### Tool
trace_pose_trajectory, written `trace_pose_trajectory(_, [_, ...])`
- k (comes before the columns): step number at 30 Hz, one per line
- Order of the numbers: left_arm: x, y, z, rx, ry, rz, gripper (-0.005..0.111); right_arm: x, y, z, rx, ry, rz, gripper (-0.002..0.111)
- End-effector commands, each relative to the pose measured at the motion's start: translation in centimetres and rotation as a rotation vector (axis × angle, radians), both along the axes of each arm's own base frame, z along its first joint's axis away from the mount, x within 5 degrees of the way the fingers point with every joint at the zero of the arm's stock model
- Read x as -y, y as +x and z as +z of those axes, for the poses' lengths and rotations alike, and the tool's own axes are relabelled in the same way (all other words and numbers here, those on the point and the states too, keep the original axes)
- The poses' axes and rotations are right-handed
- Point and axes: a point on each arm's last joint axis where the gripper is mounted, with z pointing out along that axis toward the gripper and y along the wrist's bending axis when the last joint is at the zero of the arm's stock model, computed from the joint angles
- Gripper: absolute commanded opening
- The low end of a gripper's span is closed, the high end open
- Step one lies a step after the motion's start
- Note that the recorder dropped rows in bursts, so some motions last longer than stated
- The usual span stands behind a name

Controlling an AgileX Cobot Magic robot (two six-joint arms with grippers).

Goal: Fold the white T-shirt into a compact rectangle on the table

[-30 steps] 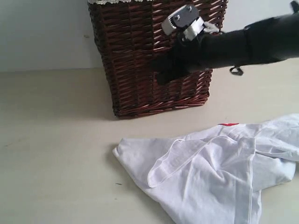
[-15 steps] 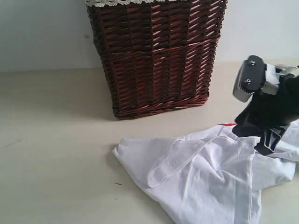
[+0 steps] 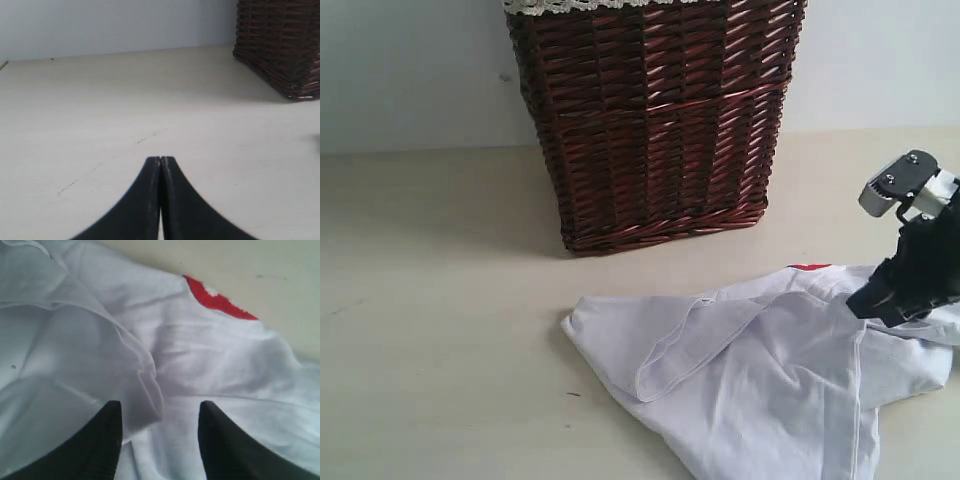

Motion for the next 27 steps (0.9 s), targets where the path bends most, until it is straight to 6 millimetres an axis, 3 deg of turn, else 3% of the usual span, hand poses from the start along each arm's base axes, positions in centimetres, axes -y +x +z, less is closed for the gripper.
trace_pose_trajectory(1, [0.0, 0.0, 0.1, 0.013, -0.001, -0.006, 0.000, 0.1, -0.4, -0.6, -0.061, 0.020, 0.009, 0.042])
trace_pose_trajectory(7, [0.0, 0.0, 0.1, 0.013, -0.001, -0.006, 0.000, -0.1, -0.5, -0.6, -0.079, 0.048, 0.010, 0.000])
trace_pose_trajectory(14, [0.0, 0.0, 0.1, 0.013, -0.001, -0.006, 0.000, -1.0, -1.1, 0.7, -0.077, 0.139, 0.057, 0.000])
trace_pose_trajectory(20, [0.0, 0.0, 0.1, 0.013, -0.001, -0.006, 0.000, -3.9, -4.5, 5.8, -0.062, 0.462, 0.391, 0.000])
trace_pose_trajectory(27, [0.0, 0.0, 0.1, 0.013, -0.001, -0.006, 0.000, -5.6, -6.1, 8.8, 0.085, 0.447, 0.503, 0.000])
